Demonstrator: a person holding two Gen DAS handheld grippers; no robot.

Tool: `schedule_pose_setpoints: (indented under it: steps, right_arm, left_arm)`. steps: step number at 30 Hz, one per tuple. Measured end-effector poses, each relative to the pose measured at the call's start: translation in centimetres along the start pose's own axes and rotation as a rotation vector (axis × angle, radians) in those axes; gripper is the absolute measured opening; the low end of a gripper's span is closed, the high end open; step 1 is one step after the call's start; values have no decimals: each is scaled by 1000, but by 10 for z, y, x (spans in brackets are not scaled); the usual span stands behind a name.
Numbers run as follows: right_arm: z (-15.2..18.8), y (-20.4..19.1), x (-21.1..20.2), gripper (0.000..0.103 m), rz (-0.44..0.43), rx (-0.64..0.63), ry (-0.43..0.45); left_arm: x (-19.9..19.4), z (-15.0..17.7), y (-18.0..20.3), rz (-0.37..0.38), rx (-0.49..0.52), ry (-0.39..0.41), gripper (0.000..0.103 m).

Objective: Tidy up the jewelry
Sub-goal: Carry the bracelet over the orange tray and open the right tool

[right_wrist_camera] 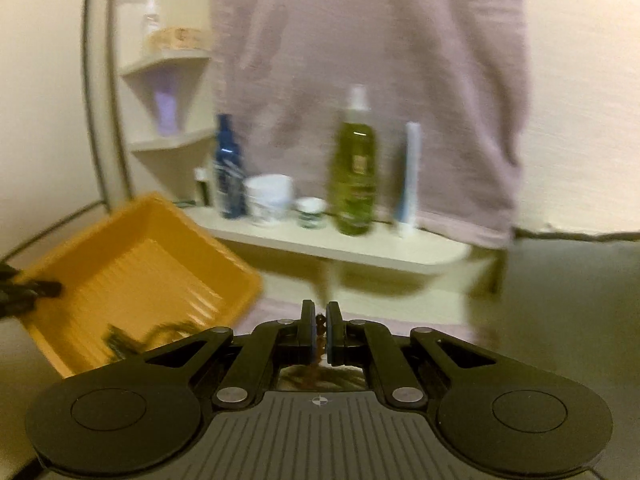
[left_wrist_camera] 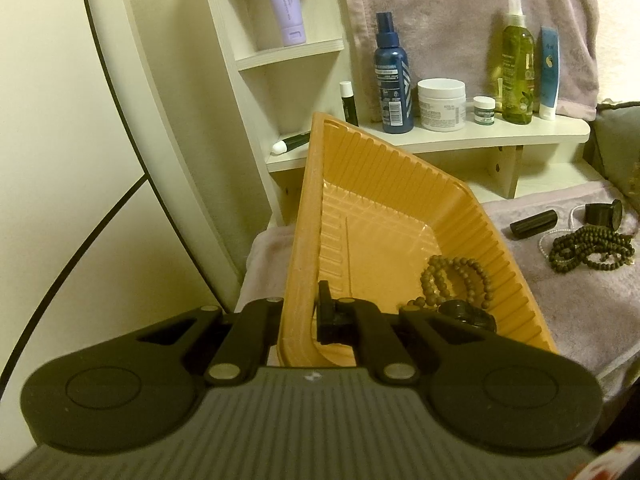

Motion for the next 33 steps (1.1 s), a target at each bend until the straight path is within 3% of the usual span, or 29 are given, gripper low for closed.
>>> schedule_pose_setpoints:
  steps: [7,12,21,25,33]
  right_arm:
    - [-17,-60,28,4,-176,-27,-13]
    - [-14,-93,51,4,-233,-58,-36]
    - [4,-108,89,5,-264,-30,-114]
    - [7,-107,91,5,-280,-8,-107]
    - [11,-92,79,12,-214,3,-93]
  left_arm:
    - [0,0,0,4,-2,2,4]
    - [0,1,0,6,-4,4,4]
    - [0,1,0,7,-4,6,4]
    - [-1,1,0,7,-5,5,4]
    - [-1,1,0,7,-4,6,4]
Point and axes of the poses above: each gripper's, at about its wrist camera, not at the fingertips, and x roughly the way its jaws point, y to its right, z to its underside, the point moved 3 cm from there along x, roughly the way its jaws point, and after that the axes turned 5 degrees about z, right-handed, at the moved point
